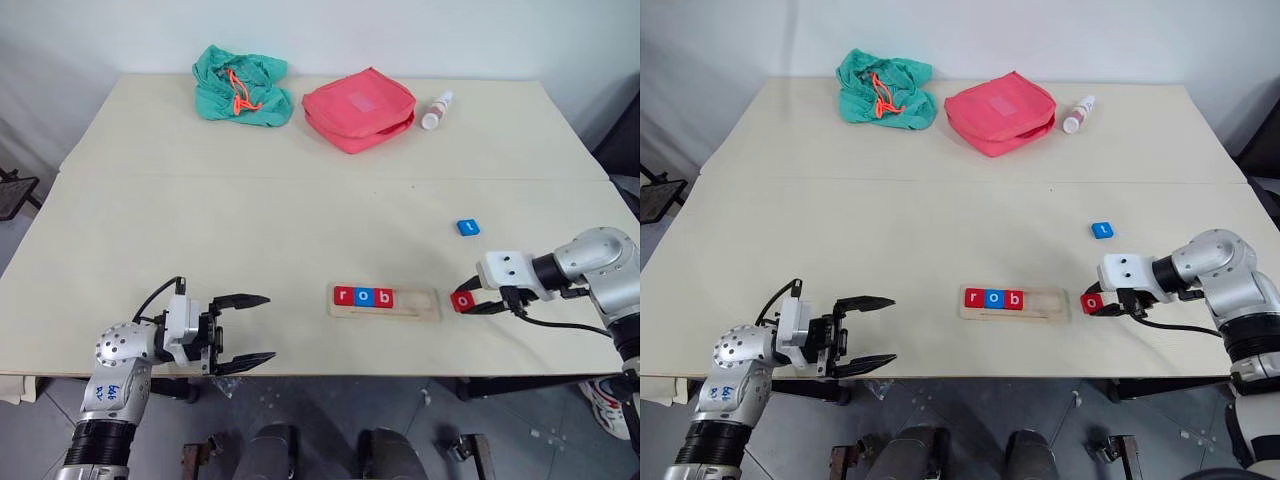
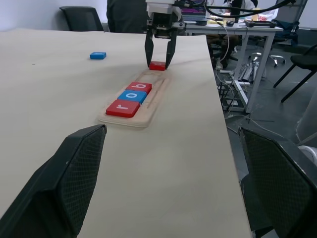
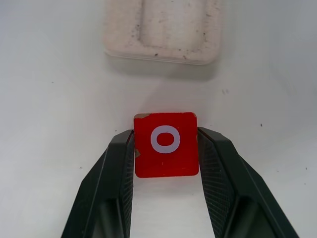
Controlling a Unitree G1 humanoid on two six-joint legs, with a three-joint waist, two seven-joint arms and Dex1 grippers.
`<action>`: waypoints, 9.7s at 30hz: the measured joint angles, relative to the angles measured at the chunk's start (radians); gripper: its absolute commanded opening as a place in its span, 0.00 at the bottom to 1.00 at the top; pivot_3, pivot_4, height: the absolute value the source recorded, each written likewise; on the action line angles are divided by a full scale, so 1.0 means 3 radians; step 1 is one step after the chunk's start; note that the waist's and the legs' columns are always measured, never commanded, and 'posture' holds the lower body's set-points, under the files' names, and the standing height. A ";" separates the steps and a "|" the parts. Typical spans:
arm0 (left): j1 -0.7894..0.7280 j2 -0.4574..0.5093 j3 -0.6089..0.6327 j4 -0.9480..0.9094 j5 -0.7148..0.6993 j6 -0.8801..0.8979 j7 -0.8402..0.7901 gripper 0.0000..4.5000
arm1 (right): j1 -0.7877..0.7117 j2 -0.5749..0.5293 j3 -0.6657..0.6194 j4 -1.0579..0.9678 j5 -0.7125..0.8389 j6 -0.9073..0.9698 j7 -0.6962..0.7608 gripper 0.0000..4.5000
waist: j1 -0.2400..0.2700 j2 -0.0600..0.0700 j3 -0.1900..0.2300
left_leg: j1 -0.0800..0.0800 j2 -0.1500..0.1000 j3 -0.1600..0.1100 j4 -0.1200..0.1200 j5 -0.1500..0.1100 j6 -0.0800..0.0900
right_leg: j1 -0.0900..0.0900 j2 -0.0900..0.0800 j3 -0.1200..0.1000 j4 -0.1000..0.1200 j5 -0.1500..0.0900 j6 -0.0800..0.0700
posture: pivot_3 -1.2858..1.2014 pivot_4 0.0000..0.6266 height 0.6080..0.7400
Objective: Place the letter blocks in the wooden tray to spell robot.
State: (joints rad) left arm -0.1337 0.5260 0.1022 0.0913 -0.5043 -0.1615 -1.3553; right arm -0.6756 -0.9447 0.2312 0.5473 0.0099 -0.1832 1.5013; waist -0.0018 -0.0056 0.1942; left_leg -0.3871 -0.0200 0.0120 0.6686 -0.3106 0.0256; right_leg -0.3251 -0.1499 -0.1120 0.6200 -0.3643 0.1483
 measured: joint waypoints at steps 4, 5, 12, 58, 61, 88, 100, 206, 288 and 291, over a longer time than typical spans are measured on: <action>-0.0106 -0.0001 -0.0017 0.0062 0.0000 -0.0008 -0.0071 1.00 | 0.0113 0.0026 -0.0067 -0.0455 0.0139 0.0709 -0.0108 0.32 | 0.0002 0.0010 0.0006 | -0.0002 0.0000 -0.0001 -0.0004 -0.0001 -0.0001 | -0.0005 0.0000 -0.0002 0.0001 0.0000 0.0000 | 0.52 0.24 1.00; -0.0160 -0.0003 -0.0022 0.0129 0.0000 -0.0010 -0.0096 1.00 | 0.0155 0.0026 -0.0101 -0.0628 0.0195 0.0934 -0.0142 0.32 | 0.0003 0.0012 0.0007 | -0.0004 0.0000 -0.0002 -0.0004 -0.0001 -0.0001 | -0.0006 0.0000 -0.0002 0.0002 0.0000 0.0000 | 0.52 0.24 1.00; -0.0414 -0.0016 -0.0065 0.0434 0.0005 -0.0084 -0.0273 1.00 | 0.0432 0.0034 -0.0291 -0.1829 0.0535 0.2158 -0.0497 0.32 | 0.0023 0.0013 0.0008 | -0.0009 -0.0003 -0.0009 -0.0003 -0.0001 -0.0001 | -0.0008 -0.0001 -0.0006 0.0004 0.0000 0.0000 | 0.52 0.24 1.00; -0.0565 -0.0126 -0.0143 0.0699 0.0033 -0.0275 -0.0387 1.00 | 0.1134 0.0415 -0.1035 -0.2214 0.0869 0.2315 -0.1463 0.99 | 0.0034 0.0013 0.0008 | -0.0008 -0.0003 -0.0009 -0.0007 -0.0001 -0.0001 | -0.0008 -0.0001 -0.0009 0.0005 0.0000 0.0000 | 0.52 0.24 1.00; -0.0591 -0.0139 -0.0143 0.0784 0.0042 -0.0303 -0.0395 1.00 | 0.1362 0.0608 -0.1430 -0.2218 0.1039 0.2406 -0.1790 0.99 | 0.0038 0.0013 0.0008 | -0.0008 -0.0003 -0.0007 -0.0007 -0.0001 -0.0001 | -0.0008 -0.0001 -0.0008 0.0006 0.0000 0.0000 | 0.52 0.24 1.00; -0.0822 -0.0197 -0.0178 0.0994 0.0076 -0.0323 -0.0479 1.00 | 0.0206 0.1235 -0.1490 -0.0150 0.0642 0.1768 -0.3177 0.99 | -0.0012 0.0014 0.0008 | -0.0007 -0.0003 -0.0005 -0.0013 0.0000 -0.0001 | -0.0013 -0.0001 -0.0007 0.0011 0.0000 0.0000 | 0.52 0.24 1.00; -0.0650 -0.0135 -0.0156 0.0750 0.0072 -0.0260 -0.0386 1.00 | -0.0219 0.1362 -0.1425 0.0704 0.0534 0.1333 -0.3337 0.58 | -0.0010 0.0014 0.0008 | -0.0007 -0.0003 -0.0008 -0.0011 0.0000 -0.0001 | -0.0012 -0.0001 -0.0006 0.0012 0.0000 0.0000 | 0.52 0.24 1.00; -0.0409 0.0010 -0.0013 0.0420 -0.0140 -0.0166 -0.0396 1.00 | 0.0571 -0.0188 -0.0459 -0.1250 0.0496 0.1501 -0.0532 0.32 | 0.0004 0.0021 0.0012 | -0.0007 -0.0002 -0.0006 -0.0006 0.0000 0.0000 | -0.0005 0.0000 -0.0004 0.0000 0.0000 0.0000 | 0.52 0.24 1.00; -0.0597 0.0096 0.0444 0.0794 -0.0320 -0.0074 -0.0269 1.00 | 0.1529 -0.0492 -0.0931 -0.0033 0.2634 -0.0311 0.0185 0.99 | 0.0083 0.0019 0.0013 | -0.0002 -0.0001 -0.0008 -0.0004 0.0000 0.0001 | 0.0006 -0.0001 -0.0014 -0.0006 0.0000 0.0001 | 0.52 0.24 1.00; -0.0689 0.0078 0.0458 0.0801 -0.0375 -0.0069 -0.0299 1.00 | 0.1521 -0.0492 -0.0896 -0.0025 0.2780 -0.0309 0.0185 0.99 | 0.0087 0.0019 0.0013 | -0.0004 -0.0001 -0.0009 -0.0002 0.0000 0.0001 | 0.0006 -0.0001 -0.0014 -0.0006 0.0000 0.0001 | 0.52 0.24 1.00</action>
